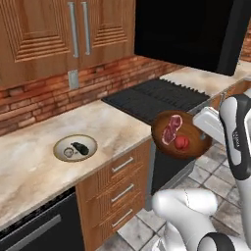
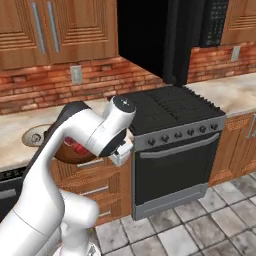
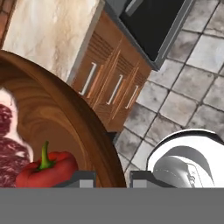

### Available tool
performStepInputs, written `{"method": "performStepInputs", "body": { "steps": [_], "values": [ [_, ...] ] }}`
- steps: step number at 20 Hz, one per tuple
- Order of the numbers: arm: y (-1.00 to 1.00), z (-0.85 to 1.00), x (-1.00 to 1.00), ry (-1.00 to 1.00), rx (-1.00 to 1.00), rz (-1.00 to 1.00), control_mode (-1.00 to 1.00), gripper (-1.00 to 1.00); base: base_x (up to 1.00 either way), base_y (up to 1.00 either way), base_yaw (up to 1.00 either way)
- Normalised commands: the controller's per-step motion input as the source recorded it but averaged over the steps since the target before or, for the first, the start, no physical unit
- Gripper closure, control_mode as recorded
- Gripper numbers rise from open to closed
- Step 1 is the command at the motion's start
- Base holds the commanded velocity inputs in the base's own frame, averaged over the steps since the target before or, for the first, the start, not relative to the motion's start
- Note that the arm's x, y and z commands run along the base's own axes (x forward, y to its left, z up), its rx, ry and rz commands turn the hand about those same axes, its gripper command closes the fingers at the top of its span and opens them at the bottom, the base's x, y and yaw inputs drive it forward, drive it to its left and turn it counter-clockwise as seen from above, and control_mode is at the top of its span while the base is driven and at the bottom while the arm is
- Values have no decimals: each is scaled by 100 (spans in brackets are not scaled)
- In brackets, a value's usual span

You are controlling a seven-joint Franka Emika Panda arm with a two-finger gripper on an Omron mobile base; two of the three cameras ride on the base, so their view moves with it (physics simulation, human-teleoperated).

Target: Place the bowl containing the steak and bell pepper in the microwave. Close the microwave door and press the start button to microwave the meal.

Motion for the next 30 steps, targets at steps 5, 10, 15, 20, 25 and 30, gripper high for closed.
{"method": "performStepInputs", "body": {
  "steps": [5,10,15,20,25,30],
  "values": [
    [0,0,0,0,0,0,100,100,1,-62,-54],
    [0,0,0,0,0,0,100,100,22,-64,-46],
    [0,0,0,0,0,0,100,100,51,-58,-27],
    [0,0,0,0,0,0,100,100,74,-61,5],
    [0,0,0,0,0,0,100,100,58,-65,38],
    [0,0,0,0,0,0,100,100,36,-54,50]
  ]
}}
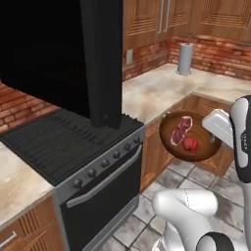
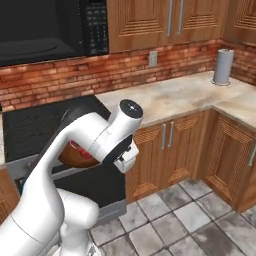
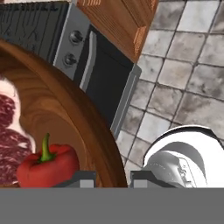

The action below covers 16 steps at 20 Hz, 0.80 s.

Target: Place the bowl containing the steak and bell pepper in the microwave. Close the microwave door and press the start button to microwave the meal.

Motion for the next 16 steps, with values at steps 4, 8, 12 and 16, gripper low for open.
{"method": "performStepInputs", "body": {
  "steps": [4,8,12,16],
  "values": [
    [0,0,0,0,0,0,100,100,35,-51,54],
    [0,0,0,0,0,0,100,100,40,-47,54],
    [0,0,0,0,0,0,100,100,43,-46,53],
    [0,0,0,0,0,0,100,100,46,-43,53]
  ]
}}
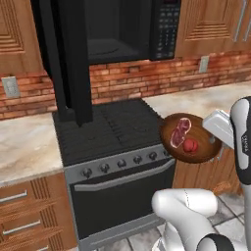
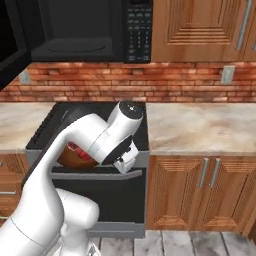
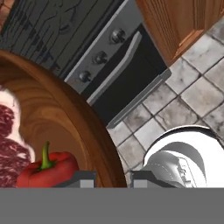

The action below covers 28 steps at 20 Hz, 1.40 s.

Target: Place the bowl containing the steak and bell pepper in the microwave. Close the microwave door and press the start button to microwave the meal.

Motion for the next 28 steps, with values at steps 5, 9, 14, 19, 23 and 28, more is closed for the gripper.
{"method": "performStepInputs", "body": {
  "steps": [5,9,14,19,23,28],
  "values": [
    [0,0,0,0,0,0,100,100,51,-24,50],
    [0,0,0,0,0,0,100,100,47,-14,48],
    [0,0,0,0,0,0,100,100,38,-14,45],
    [0,0,0,0,0,0,100,100,31,-19,44],
    [0,0,0,0,0,0,100,100,31,-18,41],
    [-9,0,0,0,0,2,-100,100,12,-13,16]
  ]
}}
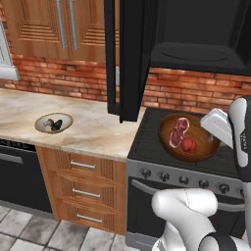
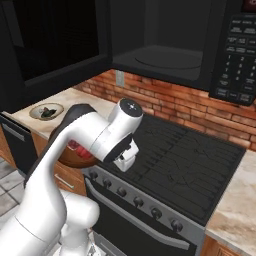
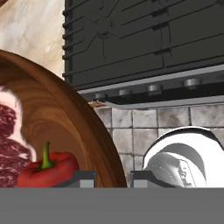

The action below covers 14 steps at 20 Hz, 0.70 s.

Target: Place the bowl containing the steak and bell pepper in the microwave. Close the microwave door and press the start button to microwave the meal.

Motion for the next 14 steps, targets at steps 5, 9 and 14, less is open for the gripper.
{"method": "performStepInputs", "body": {
  "steps": [5,9,14],
  "values": [
    [-20,0,0,-4,0,0,-100,100,0,0,0],
    [-5,0,0,0,0,0,-100,100,0,0,0],
    [-1,0,0,0,0,0,-100,100,0,0,0]
  ]
}}
